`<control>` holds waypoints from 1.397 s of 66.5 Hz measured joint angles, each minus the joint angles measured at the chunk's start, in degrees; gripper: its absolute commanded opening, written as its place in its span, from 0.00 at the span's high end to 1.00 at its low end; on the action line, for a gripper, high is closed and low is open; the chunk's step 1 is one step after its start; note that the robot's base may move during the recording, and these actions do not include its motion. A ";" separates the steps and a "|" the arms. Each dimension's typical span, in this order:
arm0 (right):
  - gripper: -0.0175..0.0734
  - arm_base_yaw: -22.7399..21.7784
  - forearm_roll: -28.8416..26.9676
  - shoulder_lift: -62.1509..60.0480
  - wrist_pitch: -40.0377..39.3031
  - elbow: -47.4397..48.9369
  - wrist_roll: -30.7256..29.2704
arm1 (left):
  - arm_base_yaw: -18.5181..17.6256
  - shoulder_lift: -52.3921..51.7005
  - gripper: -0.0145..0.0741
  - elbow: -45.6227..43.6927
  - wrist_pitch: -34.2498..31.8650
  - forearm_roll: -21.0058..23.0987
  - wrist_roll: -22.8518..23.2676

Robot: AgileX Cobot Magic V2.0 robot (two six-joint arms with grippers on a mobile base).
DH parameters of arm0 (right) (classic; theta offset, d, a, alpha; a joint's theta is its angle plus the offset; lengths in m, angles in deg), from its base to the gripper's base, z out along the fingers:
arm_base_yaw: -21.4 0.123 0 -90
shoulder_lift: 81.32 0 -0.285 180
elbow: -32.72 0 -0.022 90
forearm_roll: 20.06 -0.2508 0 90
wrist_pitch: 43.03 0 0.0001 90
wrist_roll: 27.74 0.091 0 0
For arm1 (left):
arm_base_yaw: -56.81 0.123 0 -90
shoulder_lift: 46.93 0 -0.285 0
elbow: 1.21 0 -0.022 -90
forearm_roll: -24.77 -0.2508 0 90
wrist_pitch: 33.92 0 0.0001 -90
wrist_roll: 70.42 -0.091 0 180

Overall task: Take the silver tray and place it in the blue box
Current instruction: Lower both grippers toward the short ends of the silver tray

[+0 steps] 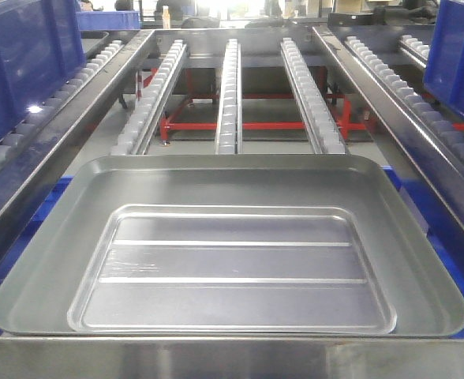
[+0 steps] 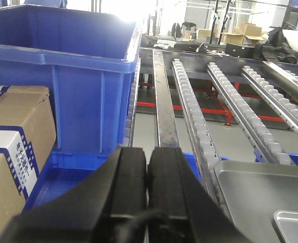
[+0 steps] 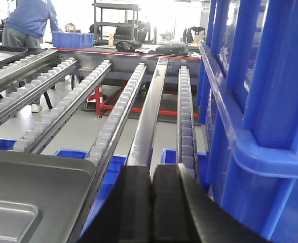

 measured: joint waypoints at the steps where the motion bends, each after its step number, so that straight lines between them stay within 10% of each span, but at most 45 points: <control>1: 0.75 0.00 0.00 0.00 0.00 0.00 0.00 | 0.00 0.00 0.84 0.00 0.00 0.00 0.00; 62: 0.75 0.00 0.00 0.00 -2.85 0.17 0.00 | 0.00 0.00 0.84 0.00 -0.54 0.00 0.00; 93: 0.75 0.00 -7.10 16.53 31.43 21.81 0.00 | 0.00 13.59 0.84 -21.41 24.07 0.00 0.00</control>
